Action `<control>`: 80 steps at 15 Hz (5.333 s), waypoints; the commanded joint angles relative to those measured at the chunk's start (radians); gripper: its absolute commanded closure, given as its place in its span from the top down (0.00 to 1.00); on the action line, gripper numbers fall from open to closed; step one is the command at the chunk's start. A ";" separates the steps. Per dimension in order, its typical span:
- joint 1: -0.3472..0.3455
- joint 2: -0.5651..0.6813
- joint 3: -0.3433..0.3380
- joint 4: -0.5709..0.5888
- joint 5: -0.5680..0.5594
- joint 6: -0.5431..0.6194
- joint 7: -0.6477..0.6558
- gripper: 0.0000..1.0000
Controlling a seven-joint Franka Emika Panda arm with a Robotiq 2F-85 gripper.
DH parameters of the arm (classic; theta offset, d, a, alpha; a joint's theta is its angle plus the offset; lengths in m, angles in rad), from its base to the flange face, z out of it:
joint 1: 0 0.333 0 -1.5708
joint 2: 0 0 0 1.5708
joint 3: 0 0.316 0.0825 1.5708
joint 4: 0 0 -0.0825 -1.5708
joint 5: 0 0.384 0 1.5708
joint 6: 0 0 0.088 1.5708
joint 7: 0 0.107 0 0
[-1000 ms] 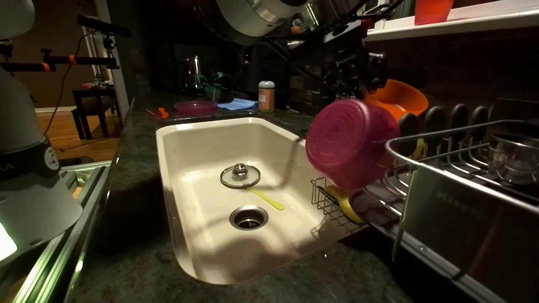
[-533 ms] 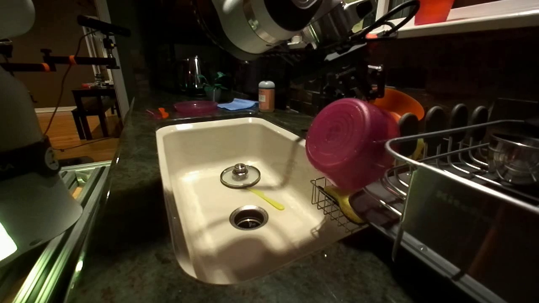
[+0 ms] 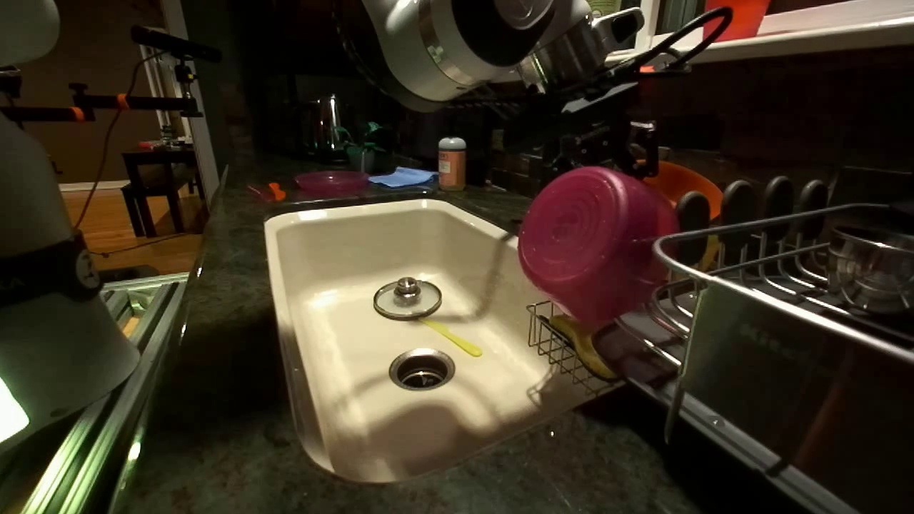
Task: Put the orange bowl inside the yellow bowl and put the purple bowl inside the other plastic bowls
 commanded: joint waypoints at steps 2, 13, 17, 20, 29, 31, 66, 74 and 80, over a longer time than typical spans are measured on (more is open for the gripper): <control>-0.005 0.041 -0.006 0.024 0.021 0.031 -0.040 0.02; 0.002 0.094 0.008 0.072 0.027 0.024 -0.038 0.35; 0.004 0.088 0.011 0.080 0.026 0.019 -0.038 0.56; 0.005 0.066 0.017 0.074 0.032 0.018 -0.029 0.78; 0.059 -0.084 -0.048 0.043 0.084 -0.070 0.044 1.00; 0.123 -0.139 -0.142 0.047 0.069 -0.148 0.116 1.00; 0.015 -0.115 -0.029 0.338 0.042 -1.322 1.247 1.00; 0.019 -0.024 -0.064 0.436 0.139 -1.318 1.268 1.00; 0.025 0.029 -0.077 0.496 0.124 -1.434 1.252 1.00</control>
